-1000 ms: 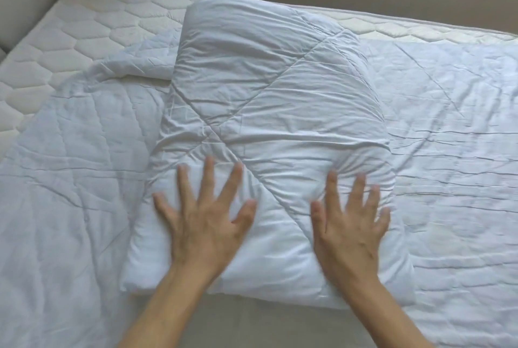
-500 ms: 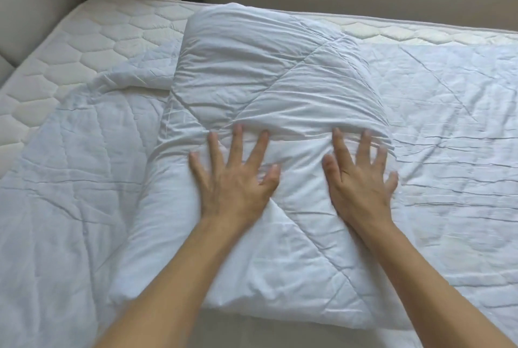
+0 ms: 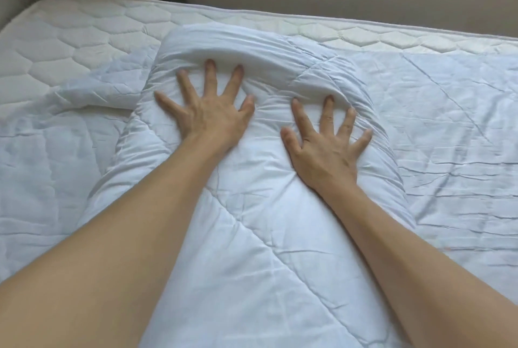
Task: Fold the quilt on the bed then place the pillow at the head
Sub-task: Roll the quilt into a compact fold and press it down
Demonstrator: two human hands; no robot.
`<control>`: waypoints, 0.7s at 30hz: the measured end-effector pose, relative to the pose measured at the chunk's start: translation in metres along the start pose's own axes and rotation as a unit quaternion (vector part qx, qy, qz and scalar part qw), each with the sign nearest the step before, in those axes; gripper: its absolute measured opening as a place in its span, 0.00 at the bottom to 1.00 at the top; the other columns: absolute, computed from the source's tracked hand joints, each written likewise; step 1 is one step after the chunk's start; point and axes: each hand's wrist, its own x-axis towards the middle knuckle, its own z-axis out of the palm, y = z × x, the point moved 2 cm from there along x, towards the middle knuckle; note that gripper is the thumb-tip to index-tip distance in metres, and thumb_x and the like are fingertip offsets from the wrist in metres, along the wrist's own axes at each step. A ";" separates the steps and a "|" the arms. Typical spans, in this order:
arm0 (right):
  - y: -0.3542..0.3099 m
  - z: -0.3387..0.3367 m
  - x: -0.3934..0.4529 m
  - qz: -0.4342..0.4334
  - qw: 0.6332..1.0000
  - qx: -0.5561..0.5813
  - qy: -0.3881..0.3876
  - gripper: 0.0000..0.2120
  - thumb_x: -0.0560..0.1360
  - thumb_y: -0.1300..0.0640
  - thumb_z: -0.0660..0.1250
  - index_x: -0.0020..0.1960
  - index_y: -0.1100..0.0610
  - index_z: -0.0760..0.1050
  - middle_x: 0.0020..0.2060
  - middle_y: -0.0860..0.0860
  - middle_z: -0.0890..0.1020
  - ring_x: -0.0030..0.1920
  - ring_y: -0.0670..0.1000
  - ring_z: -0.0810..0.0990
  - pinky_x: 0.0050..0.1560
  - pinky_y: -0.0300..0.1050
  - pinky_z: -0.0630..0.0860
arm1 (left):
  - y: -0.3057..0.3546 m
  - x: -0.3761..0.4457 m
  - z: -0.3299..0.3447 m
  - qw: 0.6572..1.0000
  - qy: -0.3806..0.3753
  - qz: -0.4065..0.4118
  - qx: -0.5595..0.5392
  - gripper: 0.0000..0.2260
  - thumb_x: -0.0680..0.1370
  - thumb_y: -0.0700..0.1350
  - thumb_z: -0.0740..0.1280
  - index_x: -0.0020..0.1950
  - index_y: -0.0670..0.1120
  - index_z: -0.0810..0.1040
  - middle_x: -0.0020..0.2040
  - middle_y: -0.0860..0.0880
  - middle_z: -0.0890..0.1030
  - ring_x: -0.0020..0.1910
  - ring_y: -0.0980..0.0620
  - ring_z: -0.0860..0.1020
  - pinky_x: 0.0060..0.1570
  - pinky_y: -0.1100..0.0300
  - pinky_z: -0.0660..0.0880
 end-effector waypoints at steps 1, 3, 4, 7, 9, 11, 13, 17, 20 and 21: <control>-0.001 0.005 -0.003 -0.004 1.000 -0.009 0.021 0.29 0.79 0.29 0.40 0.78 0.29 0.39 0.83 0.52 0.41 0.81 0.67 0.39 0.72 0.77 0.37 | 0.000 0.014 -0.003 1.000 0.001 -0.001 -0.001 0.28 0.79 0.71 0.42 0.78 0.71 0.38 0.84 0.56 0.40 0.81 0.35 0.37 0.66 0.19 0.38; 0.000 0.013 -0.012 -0.014 0.998 -0.023 0.064 0.29 0.79 0.30 0.41 0.79 0.30 0.42 0.84 0.53 0.45 0.81 0.69 0.44 0.73 0.78 0.41 | -0.002 0.043 -0.012 1.000 -0.008 -0.010 -0.012 0.29 0.79 0.71 0.42 0.79 0.70 0.40 0.84 0.56 0.41 0.81 0.36 0.37 0.66 0.19 0.39; 0.000 0.015 -0.014 -0.015 0.996 -0.024 0.080 0.29 0.79 0.30 0.42 0.80 0.31 0.45 0.84 0.53 0.47 0.81 0.69 0.46 0.73 0.78 0.43 | -0.006 0.058 -0.015 0.999 -0.018 -0.020 -0.021 0.29 0.78 0.72 0.42 0.79 0.70 0.41 0.84 0.56 0.42 0.81 0.36 0.37 0.66 0.18 0.40; -0.002 0.023 -0.019 -0.012 0.992 -0.031 0.121 0.28 0.80 0.33 0.47 0.80 0.33 0.52 0.83 0.54 0.52 0.81 0.69 0.50 0.73 0.77 0.47 | -0.031 0.080 -0.009 0.996 -0.048 -0.055 -0.046 0.28 0.78 0.72 0.41 0.79 0.70 0.47 0.84 0.58 0.47 0.81 0.36 0.41 0.66 0.19 0.45; -0.004 0.030 -0.020 -0.021 0.988 -0.042 0.146 0.28 0.81 0.34 0.49 0.80 0.35 0.55 0.83 0.55 0.54 0.80 0.70 0.52 0.73 0.77 0.47 | -0.046 0.082 0.007 0.994 -0.050 -0.061 -0.076 0.28 0.78 0.72 0.41 0.78 0.71 0.50 0.83 0.58 0.49 0.81 0.37 0.44 0.67 0.21 0.49; -0.007 0.037 -0.017 -0.021 0.986 -0.047 0.157 0.27 0.81 0.35 0.51 0.80 0.35 0.57 0.83 0.55 0.55 0.80 0.70 0.52 0.73 0.78 0.47 | -0.055 0.084 0.022 0.991 -0.067 -0.062 -0.096 0.28 0.78 0.73 0.42 0.78 0.71 0.51 0.82 0.59 0.51 0.81 0.37 0.47 0.67 0.22 0.52; -0.009 0.042 -0.014 -0.020 0.986 -0.042 0.158 0.28 0.81 0.36 0.53 0.80 0.36 0.58 0.82 0.56 0.56 0.80 0.71 0.52 0.73 0.78 0.48 | -0.057 0.086 0.027 0.989 -0.076 -0.064 -0.108 0.28 0.78 0.72 0.42 0.78 0.70 0.52 0.82 0.59 0.52 0.80 0.38 0.49 0.68 0.24 0.54; -0.009 0.047 -0.009 -0.014 0.986 -0.046 0.157 0.28 0.80 0.37 0.54 0.80 0.38 0.59 0.82 0.57 0.56 0.80 0.71 0.53 0.72 0.79 0.50 | -0.056 0.079 0.024 0.993 -0.044 -0.048 -0.101 0.27 0.80 0.70 0.43 0.79 0.69 0.49 0.83 0.58 0.49 0.80 0.39 0.49 0.69 0.28 0.57; -0.005 0.047 -0.007 -0.014 0.988 -0.041 0.151 0.29 0.80 0.38 0.55 0.80 0.39 0.60 0.82 0.58 0.56 0.79 0.72 0.53 0.72 0.79 0.50 | -0.069 0.029 0.022 0.995 -0.040 -0.047 -0.075 0.28 0.79 0.69 0.42 0.79 0.69 0.44 0.83 0.57 0.43 0.81 0.40 0.48 0.70 0.28 0.57; -0.004 0.048 -0.007 -0.014 0.988 -0.037 0.150 0.29 0.80 0.39 0.55 0.80 0.40 0.60 0.82 0.58 0.57 0.79 0.73 0.53 0.71 0.79 0.50 | -0.077 0.003 0.021 0.996 -0.043 -0.051 -0.062 0.29 0.78 0.70 0.40 0.79 0.69 0.43 0.84 0.56 0.42 0.81 0.40 0.49 0.70 0.28 0.57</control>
